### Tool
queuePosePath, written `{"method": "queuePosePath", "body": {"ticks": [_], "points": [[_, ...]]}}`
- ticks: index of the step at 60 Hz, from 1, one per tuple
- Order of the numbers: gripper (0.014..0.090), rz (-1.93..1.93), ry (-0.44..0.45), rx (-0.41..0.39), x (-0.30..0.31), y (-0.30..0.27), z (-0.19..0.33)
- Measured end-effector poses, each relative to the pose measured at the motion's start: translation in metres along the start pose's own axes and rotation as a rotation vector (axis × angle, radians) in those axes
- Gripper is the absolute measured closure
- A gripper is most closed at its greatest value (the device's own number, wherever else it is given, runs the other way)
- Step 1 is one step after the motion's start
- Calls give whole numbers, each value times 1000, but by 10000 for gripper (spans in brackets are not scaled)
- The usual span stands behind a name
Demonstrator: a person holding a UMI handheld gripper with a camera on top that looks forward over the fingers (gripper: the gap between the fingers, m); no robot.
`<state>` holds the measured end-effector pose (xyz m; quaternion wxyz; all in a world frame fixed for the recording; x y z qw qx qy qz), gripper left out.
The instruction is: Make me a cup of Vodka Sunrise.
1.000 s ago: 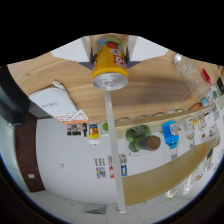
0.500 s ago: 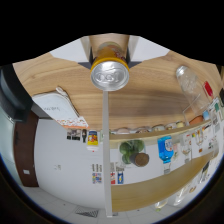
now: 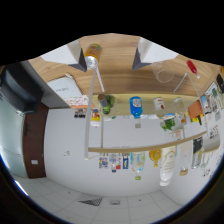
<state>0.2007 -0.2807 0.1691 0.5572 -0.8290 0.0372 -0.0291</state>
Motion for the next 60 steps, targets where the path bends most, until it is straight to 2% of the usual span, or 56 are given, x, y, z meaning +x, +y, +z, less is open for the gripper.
{"method": "queuePosePath", "body": {"ticks": [6, 15, 23, 33, 47, 52, 60], "points": [[201, 18, -30, 15, -46, -2, -21], [197, 25, -97, -12, -113, 23, -38], [185, -12, -107, -34, -151, 33, -37], [190, 17, -160, 70, -201, -23, -16], [201, 11, -192, 159, -261, -84, 52], [264, -5, -176, 148, -271, -89, 81], [433, -16, -119, 70, -274, -77, 120]]}}
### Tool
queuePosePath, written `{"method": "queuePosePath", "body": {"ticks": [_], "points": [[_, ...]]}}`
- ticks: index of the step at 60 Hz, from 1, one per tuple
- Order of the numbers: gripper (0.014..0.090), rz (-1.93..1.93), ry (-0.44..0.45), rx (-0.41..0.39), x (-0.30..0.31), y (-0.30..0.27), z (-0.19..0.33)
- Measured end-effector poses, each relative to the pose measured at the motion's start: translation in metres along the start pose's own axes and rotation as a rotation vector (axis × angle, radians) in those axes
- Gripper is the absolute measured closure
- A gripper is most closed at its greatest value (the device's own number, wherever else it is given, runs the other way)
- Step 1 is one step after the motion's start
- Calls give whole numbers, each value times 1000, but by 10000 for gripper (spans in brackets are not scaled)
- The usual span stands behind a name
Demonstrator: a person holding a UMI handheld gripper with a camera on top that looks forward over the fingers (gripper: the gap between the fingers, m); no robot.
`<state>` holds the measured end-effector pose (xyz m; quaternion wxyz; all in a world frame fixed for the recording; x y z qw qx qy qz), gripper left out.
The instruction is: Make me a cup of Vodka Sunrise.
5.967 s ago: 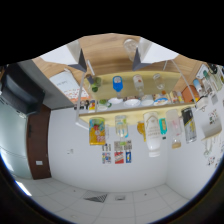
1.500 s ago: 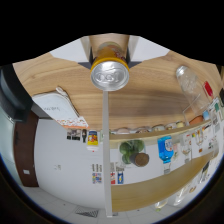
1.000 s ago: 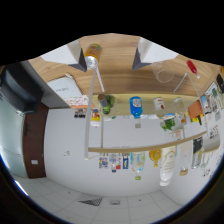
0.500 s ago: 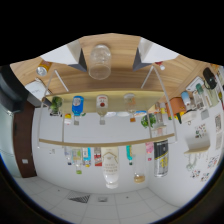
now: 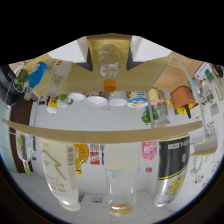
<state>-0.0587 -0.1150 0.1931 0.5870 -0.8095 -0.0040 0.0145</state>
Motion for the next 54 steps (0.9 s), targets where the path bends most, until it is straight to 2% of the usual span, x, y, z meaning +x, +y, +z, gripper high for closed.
{"method": "queuePosePath", "body": {"ticks": [8, 12, 21, 35, 45, 49, 54], "points": [[676, -1, 22, -16, 2, 2, 10], [680, -5, 37, -20, 3, 3, 9], [688, -18, 7, -27, -3, 2, 0], [691, -36, -40, 20, -13, -13, -57], [692, -27, -51, -41, -12, 28, -94], [692, -15, -49, -93, -11, 55, -102], [693, 6, -38, -121, -9, 83, -105]]}}
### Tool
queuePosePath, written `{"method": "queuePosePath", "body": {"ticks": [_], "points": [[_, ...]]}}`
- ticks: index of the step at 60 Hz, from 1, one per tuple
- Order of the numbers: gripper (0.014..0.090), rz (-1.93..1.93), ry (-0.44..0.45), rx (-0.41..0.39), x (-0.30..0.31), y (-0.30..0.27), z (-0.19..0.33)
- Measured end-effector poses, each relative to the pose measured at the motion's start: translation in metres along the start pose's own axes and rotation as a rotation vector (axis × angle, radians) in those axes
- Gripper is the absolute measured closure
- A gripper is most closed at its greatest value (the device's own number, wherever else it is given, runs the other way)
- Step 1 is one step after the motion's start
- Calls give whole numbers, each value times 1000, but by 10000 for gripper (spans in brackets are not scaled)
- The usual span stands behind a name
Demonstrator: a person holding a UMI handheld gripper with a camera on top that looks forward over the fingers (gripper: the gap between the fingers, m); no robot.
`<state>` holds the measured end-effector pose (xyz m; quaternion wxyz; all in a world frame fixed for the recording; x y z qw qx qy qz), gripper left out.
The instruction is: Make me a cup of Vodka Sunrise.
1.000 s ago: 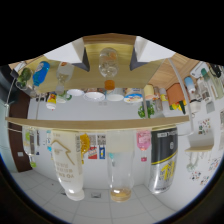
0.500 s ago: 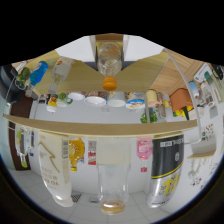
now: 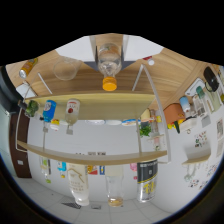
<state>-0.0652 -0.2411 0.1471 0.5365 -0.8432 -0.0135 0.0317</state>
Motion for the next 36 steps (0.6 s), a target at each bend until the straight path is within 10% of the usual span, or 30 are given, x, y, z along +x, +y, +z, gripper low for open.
{"method": "queuePosePath", "body": {"ticks": [36], "points": [[692, 39, 47, -141, -3, 84, 86]]}}
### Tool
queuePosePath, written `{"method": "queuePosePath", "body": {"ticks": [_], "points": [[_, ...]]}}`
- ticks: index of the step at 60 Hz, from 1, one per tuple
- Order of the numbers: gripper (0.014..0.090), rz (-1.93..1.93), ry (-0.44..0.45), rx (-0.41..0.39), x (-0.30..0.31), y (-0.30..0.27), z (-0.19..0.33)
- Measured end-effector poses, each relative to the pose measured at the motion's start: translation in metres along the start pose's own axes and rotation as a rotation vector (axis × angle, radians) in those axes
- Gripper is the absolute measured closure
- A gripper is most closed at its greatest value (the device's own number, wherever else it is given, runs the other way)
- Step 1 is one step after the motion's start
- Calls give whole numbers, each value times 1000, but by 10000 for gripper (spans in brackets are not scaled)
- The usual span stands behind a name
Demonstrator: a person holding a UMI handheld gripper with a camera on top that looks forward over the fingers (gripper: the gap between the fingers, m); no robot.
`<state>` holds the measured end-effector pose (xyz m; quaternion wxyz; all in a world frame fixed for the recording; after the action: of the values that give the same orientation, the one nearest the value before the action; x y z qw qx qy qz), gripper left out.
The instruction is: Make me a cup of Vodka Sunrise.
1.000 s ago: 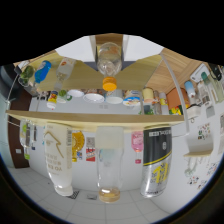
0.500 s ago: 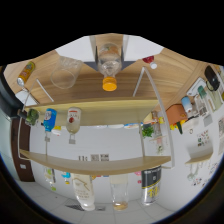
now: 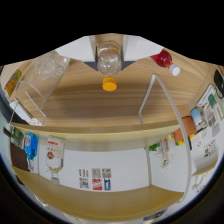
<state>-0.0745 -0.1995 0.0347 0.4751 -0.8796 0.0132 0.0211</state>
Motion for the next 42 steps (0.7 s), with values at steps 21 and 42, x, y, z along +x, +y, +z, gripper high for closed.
{"method": "queuePosePath", "body": {"ticks": [21, 42], "points": [[683, -50, -12, -36, -2, 17, 7], [368, -78, -47, -25, -4, 8, -14]]}}
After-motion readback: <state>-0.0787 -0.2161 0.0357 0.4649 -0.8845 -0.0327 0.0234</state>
